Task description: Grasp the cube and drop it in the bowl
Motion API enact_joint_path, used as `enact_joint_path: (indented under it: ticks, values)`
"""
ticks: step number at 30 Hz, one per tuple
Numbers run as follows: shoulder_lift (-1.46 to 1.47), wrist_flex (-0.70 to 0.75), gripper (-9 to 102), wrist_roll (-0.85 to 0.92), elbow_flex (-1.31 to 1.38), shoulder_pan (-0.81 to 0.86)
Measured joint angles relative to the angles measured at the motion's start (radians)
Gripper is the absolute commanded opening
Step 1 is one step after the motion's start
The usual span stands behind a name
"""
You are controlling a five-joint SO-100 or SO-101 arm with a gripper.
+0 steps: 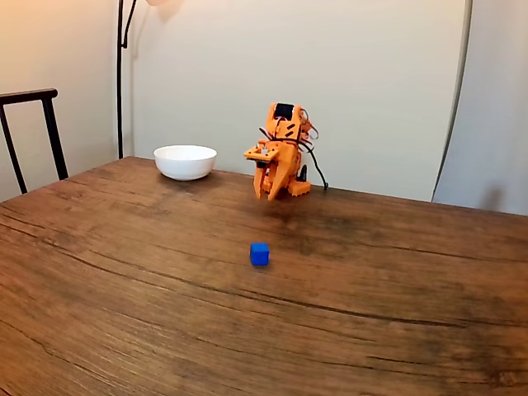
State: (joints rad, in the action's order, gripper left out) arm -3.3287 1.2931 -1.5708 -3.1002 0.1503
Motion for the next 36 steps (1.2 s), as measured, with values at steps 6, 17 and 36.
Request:
enact_joint_path:
  ticks: [6, 17, 36]
  values:
    - [0.0, 0.0, 9, 0.0, 0.0, 0.0]
    - [0.0, 0.0, 9, 0.0, 0.0, 0.0]
    - [0.0, 0.0, 8, 0.0, 0.0, -0.089]
